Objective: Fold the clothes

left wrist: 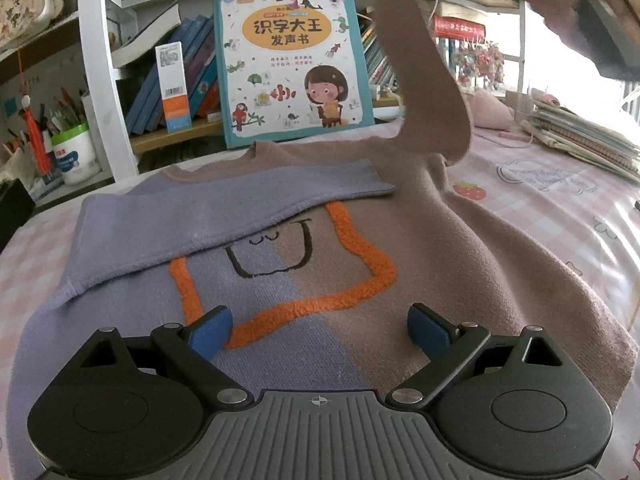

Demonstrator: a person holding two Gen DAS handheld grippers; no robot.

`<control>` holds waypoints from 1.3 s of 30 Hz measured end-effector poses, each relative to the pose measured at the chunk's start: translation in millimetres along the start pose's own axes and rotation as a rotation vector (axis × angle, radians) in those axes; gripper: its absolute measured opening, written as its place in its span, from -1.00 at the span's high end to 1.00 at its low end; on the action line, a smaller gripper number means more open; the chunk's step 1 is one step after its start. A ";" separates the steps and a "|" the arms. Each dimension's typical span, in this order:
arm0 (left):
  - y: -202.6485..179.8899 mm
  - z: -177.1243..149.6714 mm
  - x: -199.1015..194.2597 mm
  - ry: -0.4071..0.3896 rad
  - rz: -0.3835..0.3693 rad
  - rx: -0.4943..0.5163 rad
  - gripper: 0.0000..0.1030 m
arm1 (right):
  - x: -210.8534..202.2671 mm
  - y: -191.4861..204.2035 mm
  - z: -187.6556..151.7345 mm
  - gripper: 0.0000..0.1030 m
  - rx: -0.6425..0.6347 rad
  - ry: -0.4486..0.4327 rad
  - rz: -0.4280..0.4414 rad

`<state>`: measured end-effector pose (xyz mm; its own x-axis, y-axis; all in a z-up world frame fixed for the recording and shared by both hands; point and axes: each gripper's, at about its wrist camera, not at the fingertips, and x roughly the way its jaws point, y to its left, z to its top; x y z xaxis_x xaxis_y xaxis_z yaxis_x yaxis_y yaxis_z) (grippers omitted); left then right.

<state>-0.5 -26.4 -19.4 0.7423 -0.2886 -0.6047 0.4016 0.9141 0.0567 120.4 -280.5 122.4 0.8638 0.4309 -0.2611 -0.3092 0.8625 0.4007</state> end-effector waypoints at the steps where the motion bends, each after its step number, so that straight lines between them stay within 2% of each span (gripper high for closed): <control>1: 0.1 0.1 0.0 0.000 0.000 0.000 -0.88 | 8.5 10.3 -0.7 0.82 -0.016 0.009 0.019; 10: -0.8 0.8 -1.3 0.002 -0.003 -0.007 -0.88 | 76.8 70.3 -35.9 0.81 -0.026 0.090 0.201; 14: -0.8 0.9 -1.5 0.002 -0.003 -0.007 -0.88 | 107.3 92.0 -60.3 0.81 -0.020 0.161 0.260; 20: 0.3 0.4 -1.5 0.004 -0.009 -0.014 -0.89 | 143.0 97.7 -91.9 0.81 0.033 0.271 0.252; 27: 1.5 0.1 -1.0 0.007 -0.018 -0.019 -0.91 | 155.8 90.7 -107.7 0.78 0.107 0.321 0.256; 29: 1.5 -0.2 -0.7 0.007 -0.019 -0.018 -0.92 | 159.5 88.7 -112.3 0.64 0.129 0.335 0.257; 32: 1.4 -0.6 -0.6 0.008 -0.018 -0.018 -0.92 | 144.2 75.9 -113.9 0.46 0.112 0.331 0.217; 39: 0.5 -1.4 -0.3 0.008 -0.018 -0.018 -0.92 | 93.6 39.0 -113.8 0.45 0.038 0.303 0.095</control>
<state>-1.3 -25.5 -20.3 0.7309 -0.3027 -0.6117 0.4050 0.9137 0.0318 143.9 -176.3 13.6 0.6723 0.5735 -0.4681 -0.3629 0.8064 0.4669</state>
